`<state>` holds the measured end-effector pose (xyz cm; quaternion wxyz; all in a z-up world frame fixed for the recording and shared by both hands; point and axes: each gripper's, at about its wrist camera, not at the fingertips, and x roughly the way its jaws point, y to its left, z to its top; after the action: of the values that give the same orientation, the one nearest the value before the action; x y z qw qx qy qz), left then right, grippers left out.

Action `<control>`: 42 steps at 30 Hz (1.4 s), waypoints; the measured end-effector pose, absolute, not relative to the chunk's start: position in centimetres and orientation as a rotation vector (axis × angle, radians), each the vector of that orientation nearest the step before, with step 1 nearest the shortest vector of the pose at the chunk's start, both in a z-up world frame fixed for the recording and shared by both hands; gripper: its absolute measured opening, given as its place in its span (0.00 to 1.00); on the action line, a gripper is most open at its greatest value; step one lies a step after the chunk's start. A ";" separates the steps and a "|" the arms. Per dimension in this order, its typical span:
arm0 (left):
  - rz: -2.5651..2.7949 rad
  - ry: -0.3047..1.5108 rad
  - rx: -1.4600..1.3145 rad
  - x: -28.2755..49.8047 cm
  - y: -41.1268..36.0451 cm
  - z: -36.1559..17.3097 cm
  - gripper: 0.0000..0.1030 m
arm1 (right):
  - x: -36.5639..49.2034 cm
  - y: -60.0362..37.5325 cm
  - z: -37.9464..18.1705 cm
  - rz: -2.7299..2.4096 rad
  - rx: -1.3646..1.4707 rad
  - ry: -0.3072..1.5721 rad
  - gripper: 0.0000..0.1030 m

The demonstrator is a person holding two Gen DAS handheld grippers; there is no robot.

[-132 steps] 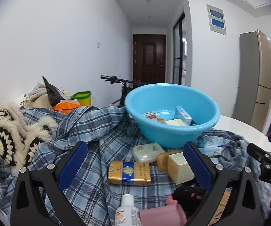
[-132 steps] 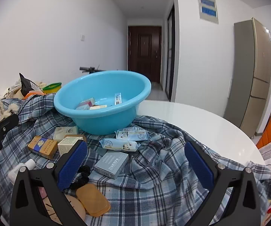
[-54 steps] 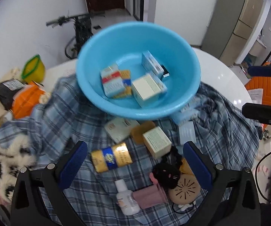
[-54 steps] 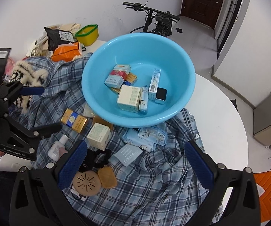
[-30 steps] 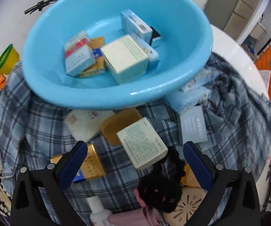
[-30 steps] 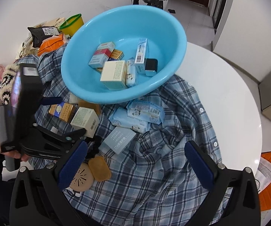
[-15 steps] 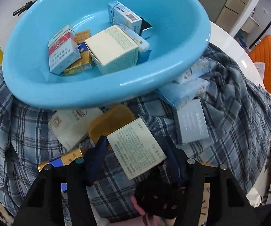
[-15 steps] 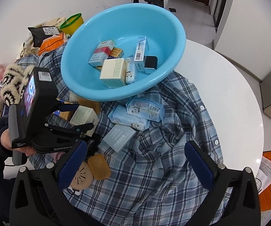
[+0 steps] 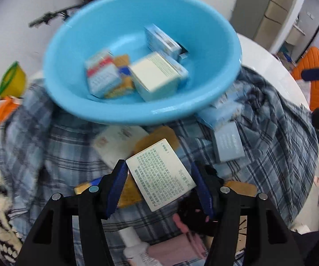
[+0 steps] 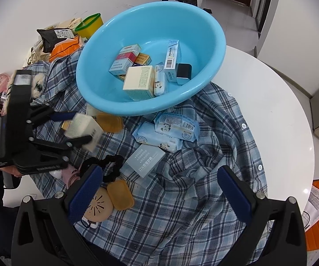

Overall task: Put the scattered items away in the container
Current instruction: 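Close the left gripper on the white printed box and lift it, then hold the white box in the left gripper while the right gripper reaches toward a light blue packet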

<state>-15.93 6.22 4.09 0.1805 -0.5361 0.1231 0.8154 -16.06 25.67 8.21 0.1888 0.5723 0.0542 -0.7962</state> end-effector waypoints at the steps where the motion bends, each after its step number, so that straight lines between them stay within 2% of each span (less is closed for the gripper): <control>1: 2.324 0.339 -1.501 -15.9 6.1 4.7 0.60 | -16.1 25.7 8.3 -2.239 1.607 0.150 1.00; 12: 2.657 0.266 -1.286 -13.9 -0.4 10.1 0.60 | -16.1 26.4 9.4 -2.279 1.561 0.091 1.00; 19: 2.630 0.215 -1.319 -14.1 -0.7 9.2 0.60 | -16.5 25.8 7.4 -2.255 1.575 -0.011 1.00; 27: 2.672 0.126 -1.241 -13.5 0.5 8.3 0.60 | -15.7 22.6 3.7 -2.481 1.349 -0.078 1.00; 32: 2.743 0.037 -1.192 -13.0 0.0 7.4 0.60 | -14.0 21.2 2.0 -2.730 1.134 0.012 1.00; 36: 2.754 0.062 -1.244 -13.0 -0.6 5.8 0.60 | -13.3 21.0 0.8 -2.808 1.058 0.052 1.00; 42: 2.751 0.074 -1.290 -13.1 -1.4 4.7 0.60 | -14.9 20.6 -1.4 -2.852 1.186 0.183 1.00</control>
<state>-13.07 -1.41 4.74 0.0508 -0.4239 0.0242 0.9040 -14.91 20.61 -1.38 0.0236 0.3833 0.0593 -0.9214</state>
